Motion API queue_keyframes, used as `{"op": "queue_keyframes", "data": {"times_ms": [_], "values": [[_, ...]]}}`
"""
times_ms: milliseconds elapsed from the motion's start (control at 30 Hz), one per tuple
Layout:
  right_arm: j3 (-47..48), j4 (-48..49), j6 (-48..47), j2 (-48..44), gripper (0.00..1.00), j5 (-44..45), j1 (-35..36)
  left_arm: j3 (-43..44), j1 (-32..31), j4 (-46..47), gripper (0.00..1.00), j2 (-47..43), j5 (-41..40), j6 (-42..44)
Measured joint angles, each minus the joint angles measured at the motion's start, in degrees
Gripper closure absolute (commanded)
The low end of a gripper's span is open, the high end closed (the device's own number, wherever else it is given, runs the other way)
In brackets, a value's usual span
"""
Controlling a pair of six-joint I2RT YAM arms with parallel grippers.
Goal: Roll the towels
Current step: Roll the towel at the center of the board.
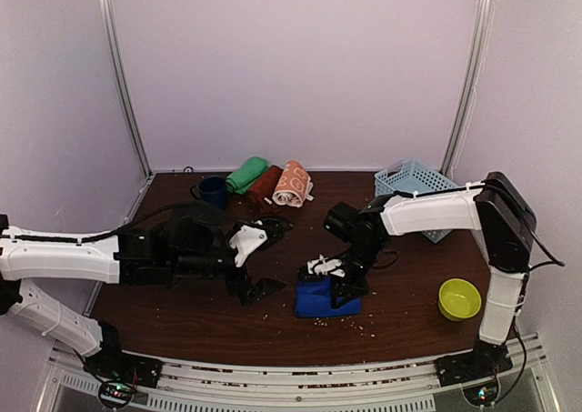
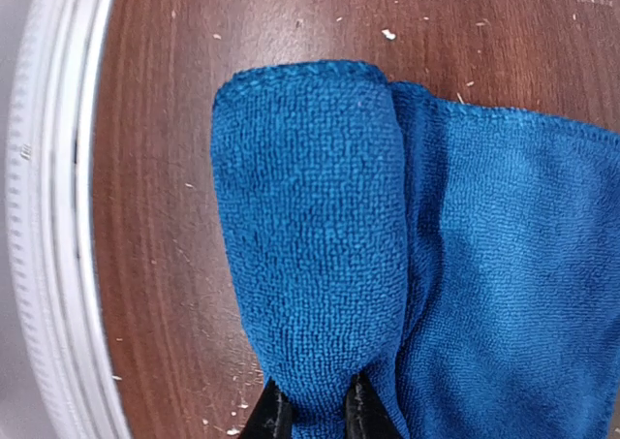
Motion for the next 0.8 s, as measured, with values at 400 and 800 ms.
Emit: {"op": "queue_keyframes", "data": {"times_ms": [400,800], "values": [[10.21,-12.72,-1.42,12.63,0.92,-17.97,-7.28,7.56,-8.07,3.98,0.23,14.84,-1.4,7.89],[11.65,-14.75,-1.42,14.38,0.91,-20.0,-7.74,16.26,-12.92,-1.53,0.22,35.43,-15.74,20.41]]}}
